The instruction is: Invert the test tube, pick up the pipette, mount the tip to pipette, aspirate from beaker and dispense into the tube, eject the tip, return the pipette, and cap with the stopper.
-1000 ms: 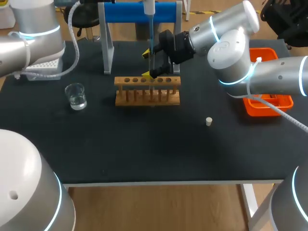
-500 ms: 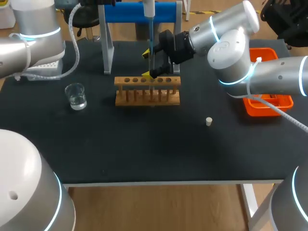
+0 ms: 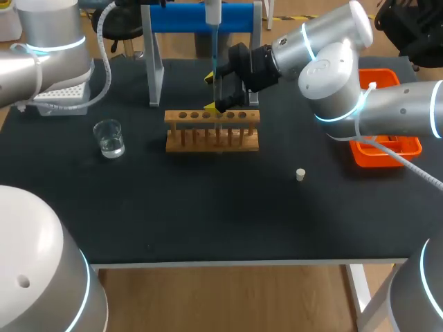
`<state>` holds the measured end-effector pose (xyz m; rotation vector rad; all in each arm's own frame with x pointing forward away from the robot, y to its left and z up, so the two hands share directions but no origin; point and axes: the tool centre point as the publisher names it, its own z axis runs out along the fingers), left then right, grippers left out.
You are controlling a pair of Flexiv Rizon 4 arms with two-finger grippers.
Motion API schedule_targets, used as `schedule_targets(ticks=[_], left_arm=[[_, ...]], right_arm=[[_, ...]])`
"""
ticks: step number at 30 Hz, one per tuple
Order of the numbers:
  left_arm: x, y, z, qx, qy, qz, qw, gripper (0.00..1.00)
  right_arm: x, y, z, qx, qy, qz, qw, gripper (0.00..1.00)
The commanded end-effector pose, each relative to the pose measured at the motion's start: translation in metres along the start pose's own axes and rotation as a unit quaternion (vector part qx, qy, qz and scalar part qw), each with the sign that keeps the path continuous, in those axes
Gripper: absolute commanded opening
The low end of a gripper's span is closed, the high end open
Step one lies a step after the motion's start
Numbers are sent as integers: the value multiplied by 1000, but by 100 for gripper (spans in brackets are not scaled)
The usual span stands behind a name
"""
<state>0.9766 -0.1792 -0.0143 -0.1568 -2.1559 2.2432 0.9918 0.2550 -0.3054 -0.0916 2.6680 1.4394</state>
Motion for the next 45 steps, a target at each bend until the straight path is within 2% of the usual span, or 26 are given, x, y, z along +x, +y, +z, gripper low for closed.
schedule_targets(ticks=[1, 16, 30, 45], left_arm=[[-1, -1, -1, 2, -1, 2, 1000, 0], [-5, 0, -1, 18, -2, 17, 1000, 0], [-5, 1, 3, 32, 17, 8, 999, 0], [-2, 3, 3, 12, 29, -14, 999, 0]], right_arm=[[0, 0, -1, 1, 0, 0, 1000, 100], [0, 0, -1, 1, 0, 0, 1000, 100], [0, 0, -1, 1, 0, 0, 1000, 100], [0, 0, -1, 1, 0, 0, 1000, 100]])
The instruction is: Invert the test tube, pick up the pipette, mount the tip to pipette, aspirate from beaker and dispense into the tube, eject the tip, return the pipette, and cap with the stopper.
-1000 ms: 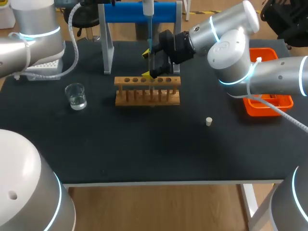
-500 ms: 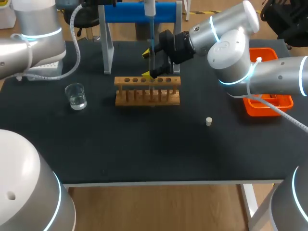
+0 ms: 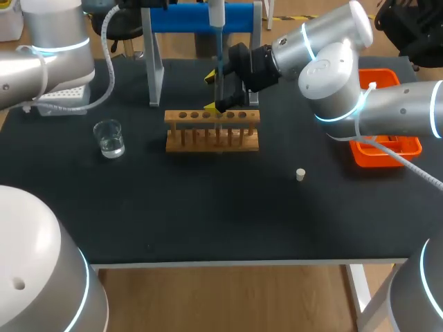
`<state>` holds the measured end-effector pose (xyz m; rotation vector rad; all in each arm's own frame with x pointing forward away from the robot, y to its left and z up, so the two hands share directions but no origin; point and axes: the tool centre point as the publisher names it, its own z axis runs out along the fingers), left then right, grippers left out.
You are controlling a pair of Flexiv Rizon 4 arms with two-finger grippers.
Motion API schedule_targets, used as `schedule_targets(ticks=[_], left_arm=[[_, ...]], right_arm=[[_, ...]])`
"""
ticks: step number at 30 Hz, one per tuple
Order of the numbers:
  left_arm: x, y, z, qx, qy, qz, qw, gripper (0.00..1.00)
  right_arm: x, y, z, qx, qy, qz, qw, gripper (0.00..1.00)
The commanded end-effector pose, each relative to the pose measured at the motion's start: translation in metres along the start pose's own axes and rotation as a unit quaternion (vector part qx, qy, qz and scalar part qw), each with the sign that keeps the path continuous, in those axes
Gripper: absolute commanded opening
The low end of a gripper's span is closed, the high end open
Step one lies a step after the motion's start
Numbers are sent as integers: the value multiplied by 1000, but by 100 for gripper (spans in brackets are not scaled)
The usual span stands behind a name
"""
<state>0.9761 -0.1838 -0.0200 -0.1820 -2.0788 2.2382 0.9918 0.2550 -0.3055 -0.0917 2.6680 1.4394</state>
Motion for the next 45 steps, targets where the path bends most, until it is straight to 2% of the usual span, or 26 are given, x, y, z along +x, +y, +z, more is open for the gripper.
schedule_targets(ticks=[1, 8, 20, 45], left_arm=[[-2, -3, -1, -7, 4, -2, 1000, 0], [-1, -2, -1, -18, 4, 0, 1000, 0], [-2, -1, -2, -12, 5, 15, 1000, 0], [-3, 10, 4, -13, 12, 1, 1000, 0]], right_arm=[[0, 0, -1, 1, 0, 0, 1000, 100], [0, 0, -1, 1, 0, 0, 1000, 100], [0, 0, -1, 1, 0, 0, 1000, 100], [0, 0, -1, 1, 0, 0, 1000, 100]])
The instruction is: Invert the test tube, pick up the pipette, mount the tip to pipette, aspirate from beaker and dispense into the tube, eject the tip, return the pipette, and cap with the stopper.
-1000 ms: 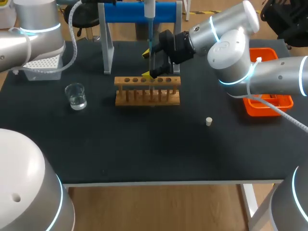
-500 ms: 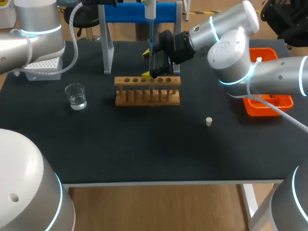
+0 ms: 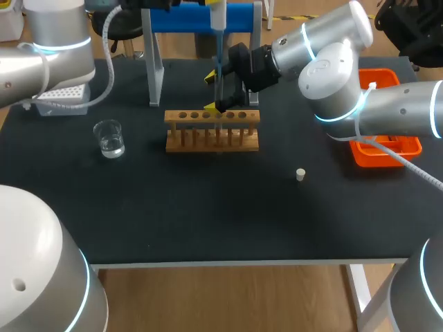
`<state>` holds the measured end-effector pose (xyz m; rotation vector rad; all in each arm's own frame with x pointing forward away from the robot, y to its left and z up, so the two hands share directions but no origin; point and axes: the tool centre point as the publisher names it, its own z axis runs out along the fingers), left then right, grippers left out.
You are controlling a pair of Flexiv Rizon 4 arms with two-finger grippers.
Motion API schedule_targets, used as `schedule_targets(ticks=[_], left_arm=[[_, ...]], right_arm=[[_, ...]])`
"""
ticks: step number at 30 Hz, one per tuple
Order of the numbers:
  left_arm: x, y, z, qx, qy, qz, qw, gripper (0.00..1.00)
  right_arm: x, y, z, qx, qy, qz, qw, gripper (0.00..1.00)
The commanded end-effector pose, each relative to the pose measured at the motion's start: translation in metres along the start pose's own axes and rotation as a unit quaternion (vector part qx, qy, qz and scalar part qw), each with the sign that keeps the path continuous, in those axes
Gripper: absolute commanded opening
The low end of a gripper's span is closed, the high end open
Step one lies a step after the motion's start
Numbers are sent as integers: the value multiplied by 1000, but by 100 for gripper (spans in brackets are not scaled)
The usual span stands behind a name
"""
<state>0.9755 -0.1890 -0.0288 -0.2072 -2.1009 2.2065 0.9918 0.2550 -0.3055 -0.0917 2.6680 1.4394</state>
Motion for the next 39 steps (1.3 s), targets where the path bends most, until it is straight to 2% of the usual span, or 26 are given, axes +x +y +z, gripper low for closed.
schedule_targets(ticks=[1, 39], left_arm=[[-3, 1, -1, 0, 4, -2, 1000, 0], [-6, 16, 0, -1, 0, -9, 1000, 0]], right_arm=[[0, 0, -1, 1, 0, 0, 1000, 100], [0, 0, -1, 1, 0, 0, 1000, 100]])
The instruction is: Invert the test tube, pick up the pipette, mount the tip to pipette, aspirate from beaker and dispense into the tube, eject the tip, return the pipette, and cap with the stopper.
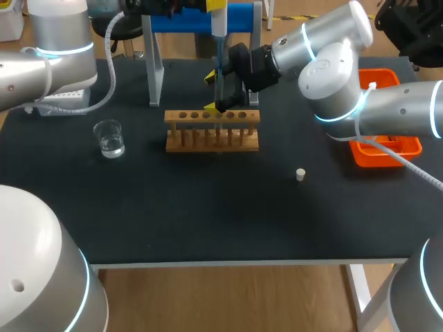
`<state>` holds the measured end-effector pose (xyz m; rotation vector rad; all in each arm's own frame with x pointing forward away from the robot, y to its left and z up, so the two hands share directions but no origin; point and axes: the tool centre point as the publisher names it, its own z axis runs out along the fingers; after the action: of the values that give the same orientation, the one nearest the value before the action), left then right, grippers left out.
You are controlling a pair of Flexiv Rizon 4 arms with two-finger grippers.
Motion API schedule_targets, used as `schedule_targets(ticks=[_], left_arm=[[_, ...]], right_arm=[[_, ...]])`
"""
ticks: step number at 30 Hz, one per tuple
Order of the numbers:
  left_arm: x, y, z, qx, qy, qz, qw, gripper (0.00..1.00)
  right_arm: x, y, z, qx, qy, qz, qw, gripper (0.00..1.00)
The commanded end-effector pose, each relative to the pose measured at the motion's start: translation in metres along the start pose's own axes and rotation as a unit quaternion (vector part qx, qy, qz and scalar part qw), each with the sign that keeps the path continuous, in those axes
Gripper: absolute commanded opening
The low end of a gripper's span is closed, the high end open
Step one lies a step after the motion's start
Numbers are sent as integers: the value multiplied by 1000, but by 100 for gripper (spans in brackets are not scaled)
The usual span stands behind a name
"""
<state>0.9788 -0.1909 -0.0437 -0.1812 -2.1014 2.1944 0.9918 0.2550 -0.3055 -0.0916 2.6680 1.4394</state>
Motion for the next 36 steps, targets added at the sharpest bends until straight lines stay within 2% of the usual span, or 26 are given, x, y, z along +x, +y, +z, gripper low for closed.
schedule_targets(ticks=[1, 36], left_arm=[[-3, 2, 0, 1, 2, 1, 1000, 0], [-2, 6, 2, -9, -1, 4, 1000, 0]], right_arm=[[0, 0, -1, 1, 0, 0, 1000, 100], [2, -1, -4, -2, 0, 3, 1000, 100]])
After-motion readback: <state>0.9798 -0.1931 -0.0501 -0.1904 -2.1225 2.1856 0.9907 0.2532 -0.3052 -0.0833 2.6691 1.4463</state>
